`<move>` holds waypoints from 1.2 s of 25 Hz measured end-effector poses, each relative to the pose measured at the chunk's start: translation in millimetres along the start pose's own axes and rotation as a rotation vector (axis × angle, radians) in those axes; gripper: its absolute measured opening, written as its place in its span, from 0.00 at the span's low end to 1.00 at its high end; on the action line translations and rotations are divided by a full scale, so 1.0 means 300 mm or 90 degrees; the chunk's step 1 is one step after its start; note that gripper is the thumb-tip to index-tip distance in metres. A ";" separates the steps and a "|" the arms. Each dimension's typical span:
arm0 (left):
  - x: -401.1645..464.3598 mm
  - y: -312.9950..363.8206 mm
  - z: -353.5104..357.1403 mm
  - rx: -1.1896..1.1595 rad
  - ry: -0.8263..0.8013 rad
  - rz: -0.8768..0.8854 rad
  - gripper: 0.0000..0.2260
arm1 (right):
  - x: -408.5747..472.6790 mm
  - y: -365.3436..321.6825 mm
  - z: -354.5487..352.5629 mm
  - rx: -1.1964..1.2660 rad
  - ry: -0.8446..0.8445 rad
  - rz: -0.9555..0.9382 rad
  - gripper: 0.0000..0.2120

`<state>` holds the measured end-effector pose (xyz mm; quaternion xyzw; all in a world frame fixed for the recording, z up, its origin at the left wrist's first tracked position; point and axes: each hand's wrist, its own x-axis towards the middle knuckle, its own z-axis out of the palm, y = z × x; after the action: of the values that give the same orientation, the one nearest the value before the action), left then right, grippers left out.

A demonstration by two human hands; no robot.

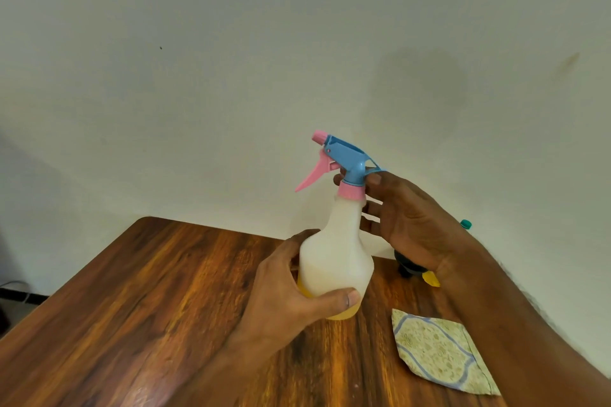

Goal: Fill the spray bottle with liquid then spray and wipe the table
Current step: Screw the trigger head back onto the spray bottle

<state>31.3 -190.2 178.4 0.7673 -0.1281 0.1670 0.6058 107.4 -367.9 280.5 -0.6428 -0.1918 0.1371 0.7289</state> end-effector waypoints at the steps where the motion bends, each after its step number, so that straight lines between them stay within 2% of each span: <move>1: 0.000 0.004 -0.003 0.001 -0.003 0.002 0.34 | 0.003 0.001 -0.001 0.002 -0.009 -0.001 0.29; 3: 0.000 0.006 -0.004 0.008 -0.003 0.004 0.34 | 0.004 0.001 0.007 -0.019 -0.016 -0.013 0.26; 6: -0.003 0.009 -0.003 0.018 -0.004 0.003 0.36 | 0.002 -0.004 0.003 -0.012 -0.023 -0.022 0.28; 10: -0.002 0.015 -0.001 0.020 -0.010 0.004 0.38 | -0.006 -0.012 0.003 -0.021 -0.031 -0.028 0.25; 19: -0.005 0.025 0.004 0.011 -0.018 0.004 0.37 | -0.030 0.013 0.004 0.020 -0.056 0.001 0.36; 23: -0.008 0.027 0.009 0.019 -0.014 0.005 0.38 | -0.040 0.005 0.006 0.069 -0.060 -0.007 0.29; 27: -0.010 0.029 0.014 0.025 -0.012 0.008 0.38 | -0.044 0.006 -0.001 0.027 -0.016 -0.002 0.36; 30: -0.009 0.031 0.015 0.013 -0.012 0.005 0.38 | -0.054 0.004 -0.001 0.073 -0.026 0.003 0.28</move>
<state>25.6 -196.8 184.5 0.7747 -0.1349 0.1633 0.5958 93.3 -375.2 277.6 -0.5976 -0.1969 0.1626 0.7600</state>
